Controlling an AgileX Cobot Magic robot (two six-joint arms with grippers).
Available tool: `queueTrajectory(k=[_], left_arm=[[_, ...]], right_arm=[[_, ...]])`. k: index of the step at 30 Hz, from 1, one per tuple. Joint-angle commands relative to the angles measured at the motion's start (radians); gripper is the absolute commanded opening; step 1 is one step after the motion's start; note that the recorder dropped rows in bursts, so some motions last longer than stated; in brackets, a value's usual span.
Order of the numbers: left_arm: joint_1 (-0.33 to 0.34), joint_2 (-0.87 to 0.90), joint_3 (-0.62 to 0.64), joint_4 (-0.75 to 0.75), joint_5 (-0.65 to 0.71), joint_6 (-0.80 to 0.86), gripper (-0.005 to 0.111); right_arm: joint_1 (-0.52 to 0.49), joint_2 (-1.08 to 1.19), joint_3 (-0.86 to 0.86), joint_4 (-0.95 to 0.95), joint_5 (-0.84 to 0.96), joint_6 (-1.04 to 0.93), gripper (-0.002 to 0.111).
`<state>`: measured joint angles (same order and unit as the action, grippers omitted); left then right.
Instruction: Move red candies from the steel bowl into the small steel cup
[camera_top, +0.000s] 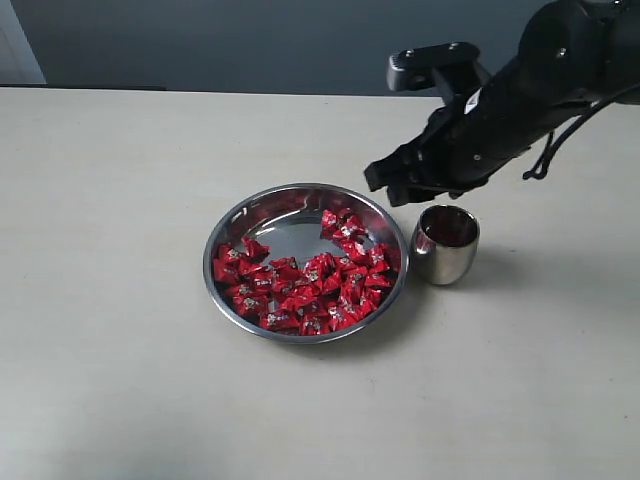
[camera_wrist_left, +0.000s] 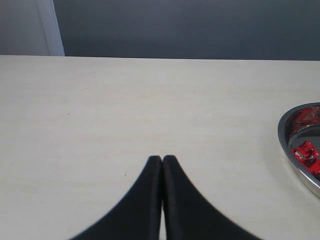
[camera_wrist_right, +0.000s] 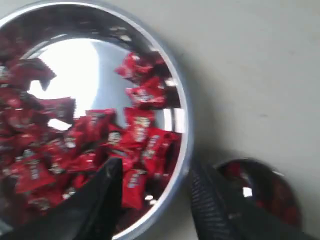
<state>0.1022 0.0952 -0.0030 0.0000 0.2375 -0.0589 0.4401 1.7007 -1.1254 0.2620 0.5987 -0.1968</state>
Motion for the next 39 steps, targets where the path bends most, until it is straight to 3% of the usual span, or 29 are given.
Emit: queueTrajectory(k=[1,5,13,21,34,37,39], left_arm=[[-0.005,-0.007,0.003,0.005,-0.004,-0.002,0.0],[-0.005,-0.007,0.003,0.005,-0.004,-0.002,0.0],[-0.005,-0.007,0.003,0.005,-0.004,-0.002,0.0],[-0.005,-0.007,0.003,0.005,-0.004,-0.002,0.0],[-0.005,-0.007,0.003,0.005,-0.004,-0.002,0.0],[-0.005,-0.007,0.003,0.005,-0.004,-0.002,0.0],[-0.005,-0.007,0.003,0.005,-0.004,-0.002,0.0]], right_arm=[[0.082,0.02,0.001,0.268,-0.043,-0.266,0.043],[0.15,0.06,-0.005,0.379,-0.123,-0.382,0.043],[0.22,0.216,-0.172,0.379,-0.145,-0.382,0.049],[0.22,0.389,-0.329,0.364,-0.098,-0.382,0.052],[0.22,0.535,-0.387,0.349,-0.112,-0.382,0.052],[0.22,0.549,-0.388,0.345,-0.116,-0.382,0.046],[0.22,0.549,-0.388,0.345,-0.116,-0.382,0.035]])
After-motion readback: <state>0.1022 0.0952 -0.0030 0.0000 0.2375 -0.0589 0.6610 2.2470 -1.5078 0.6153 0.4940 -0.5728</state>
